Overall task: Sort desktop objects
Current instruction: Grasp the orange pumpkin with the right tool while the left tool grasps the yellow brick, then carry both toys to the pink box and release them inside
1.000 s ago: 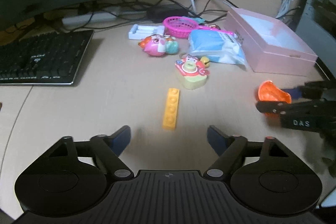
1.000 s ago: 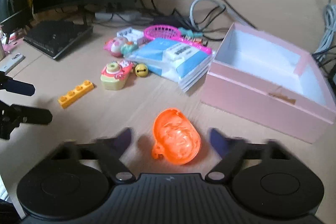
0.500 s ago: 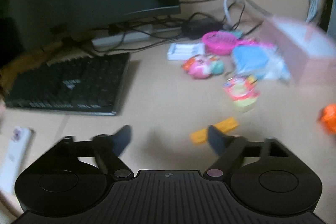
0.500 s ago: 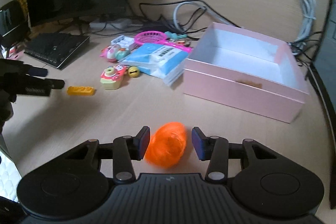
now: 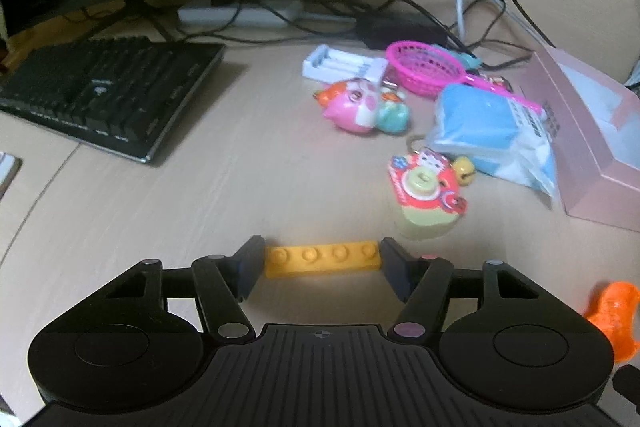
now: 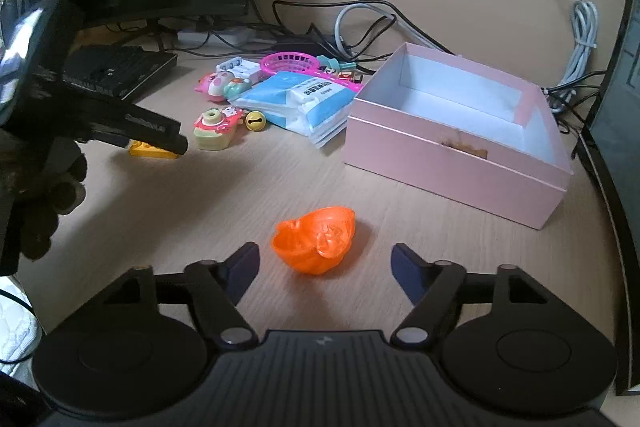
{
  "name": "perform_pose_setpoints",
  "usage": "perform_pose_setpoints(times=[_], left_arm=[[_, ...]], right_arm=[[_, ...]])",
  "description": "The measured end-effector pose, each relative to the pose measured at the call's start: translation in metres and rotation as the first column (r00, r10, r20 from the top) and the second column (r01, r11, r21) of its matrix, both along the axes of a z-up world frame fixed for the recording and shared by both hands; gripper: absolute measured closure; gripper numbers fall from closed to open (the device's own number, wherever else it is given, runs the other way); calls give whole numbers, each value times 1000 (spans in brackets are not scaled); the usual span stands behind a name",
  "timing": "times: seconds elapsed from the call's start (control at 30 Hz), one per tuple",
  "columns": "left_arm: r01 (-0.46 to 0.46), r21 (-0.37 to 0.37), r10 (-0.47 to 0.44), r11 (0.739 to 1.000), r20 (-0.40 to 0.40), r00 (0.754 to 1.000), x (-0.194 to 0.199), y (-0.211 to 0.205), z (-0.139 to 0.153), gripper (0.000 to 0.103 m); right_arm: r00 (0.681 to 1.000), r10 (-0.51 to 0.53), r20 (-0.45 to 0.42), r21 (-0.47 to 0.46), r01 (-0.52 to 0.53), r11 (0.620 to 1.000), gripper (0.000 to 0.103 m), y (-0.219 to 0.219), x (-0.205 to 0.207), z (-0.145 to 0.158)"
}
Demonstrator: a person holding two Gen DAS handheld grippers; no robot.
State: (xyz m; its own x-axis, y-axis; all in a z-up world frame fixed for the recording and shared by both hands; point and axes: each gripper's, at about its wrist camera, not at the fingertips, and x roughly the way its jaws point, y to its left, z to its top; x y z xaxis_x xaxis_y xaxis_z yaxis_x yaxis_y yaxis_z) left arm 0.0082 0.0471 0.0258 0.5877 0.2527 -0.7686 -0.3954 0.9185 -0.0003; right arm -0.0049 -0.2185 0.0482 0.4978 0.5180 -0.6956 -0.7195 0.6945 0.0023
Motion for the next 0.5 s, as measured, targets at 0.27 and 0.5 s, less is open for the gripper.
perform_pose_setpoints(times=[0.27, 0.5], left_arm=[[124, 26, -124, 992, -5, 992, -33, -13, 18, 35], [310, -12, -310, 951, -47, 950, -59, -43, 31, 35]], right_arm=[[999, 44, -28, -21, -44, 999, 21, 22, 21, -19], [991, 101, -93, -43, -105, 994, 53, 17, 28, -6]])
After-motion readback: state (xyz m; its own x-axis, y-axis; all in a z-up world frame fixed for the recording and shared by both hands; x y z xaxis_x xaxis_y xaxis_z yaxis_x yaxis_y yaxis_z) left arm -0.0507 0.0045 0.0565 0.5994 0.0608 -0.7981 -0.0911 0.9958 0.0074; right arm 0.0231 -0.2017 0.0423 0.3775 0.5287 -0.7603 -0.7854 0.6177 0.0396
